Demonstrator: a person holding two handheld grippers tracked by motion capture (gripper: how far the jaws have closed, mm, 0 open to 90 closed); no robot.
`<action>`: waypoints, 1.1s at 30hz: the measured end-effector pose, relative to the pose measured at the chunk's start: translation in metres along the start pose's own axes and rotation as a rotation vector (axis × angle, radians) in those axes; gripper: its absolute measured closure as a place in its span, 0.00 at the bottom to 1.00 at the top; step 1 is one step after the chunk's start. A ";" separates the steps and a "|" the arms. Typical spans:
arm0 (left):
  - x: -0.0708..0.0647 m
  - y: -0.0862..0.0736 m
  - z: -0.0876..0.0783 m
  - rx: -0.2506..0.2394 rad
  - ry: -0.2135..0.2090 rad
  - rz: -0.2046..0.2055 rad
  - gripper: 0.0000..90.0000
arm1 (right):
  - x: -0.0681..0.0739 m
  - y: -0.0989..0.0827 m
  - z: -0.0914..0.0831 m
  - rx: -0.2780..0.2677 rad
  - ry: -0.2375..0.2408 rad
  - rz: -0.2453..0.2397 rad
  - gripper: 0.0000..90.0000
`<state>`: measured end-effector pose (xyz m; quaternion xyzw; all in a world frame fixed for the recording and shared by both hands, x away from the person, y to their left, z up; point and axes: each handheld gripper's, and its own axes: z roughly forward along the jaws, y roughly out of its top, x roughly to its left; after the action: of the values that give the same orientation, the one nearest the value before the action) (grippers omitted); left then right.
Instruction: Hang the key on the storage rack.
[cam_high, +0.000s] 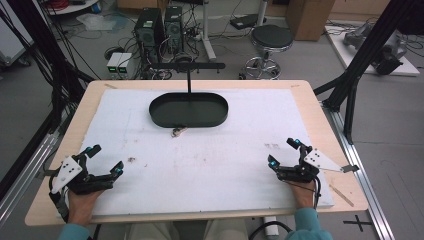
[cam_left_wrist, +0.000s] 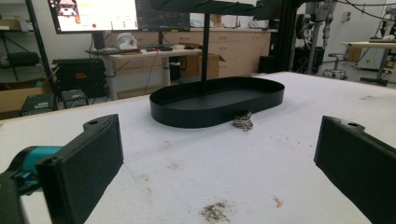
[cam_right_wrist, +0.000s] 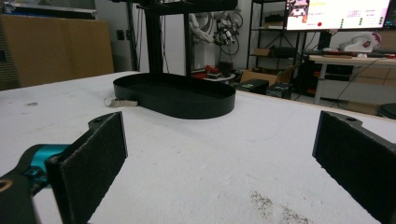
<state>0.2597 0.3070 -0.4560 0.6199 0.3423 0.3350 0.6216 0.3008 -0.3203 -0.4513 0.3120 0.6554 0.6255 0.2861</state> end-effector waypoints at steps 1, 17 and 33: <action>0.000 0.000 0.000 0.005 -0.001 0.005 0.02 | 0.000 0.000 0.000 0.004 0.002 0.006 0.02; 0.000 0.001 0.000 0.006 0.031 -0.017 0.02 | 0.000 0.000 0.000 0.000 -0.006 0.004 0.02; 0.001 0.059 0.035 0.160 -0.096 0.013 0.02 | 0.000 0.000 0.000 0.000 -0.005 0.005 0.02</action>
<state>0.2899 0.2894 -0.3975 0.6849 0.3337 0.2808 0.5836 0.3007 -0.3203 -0.4511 0.3155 0.6540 0.6253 0.2861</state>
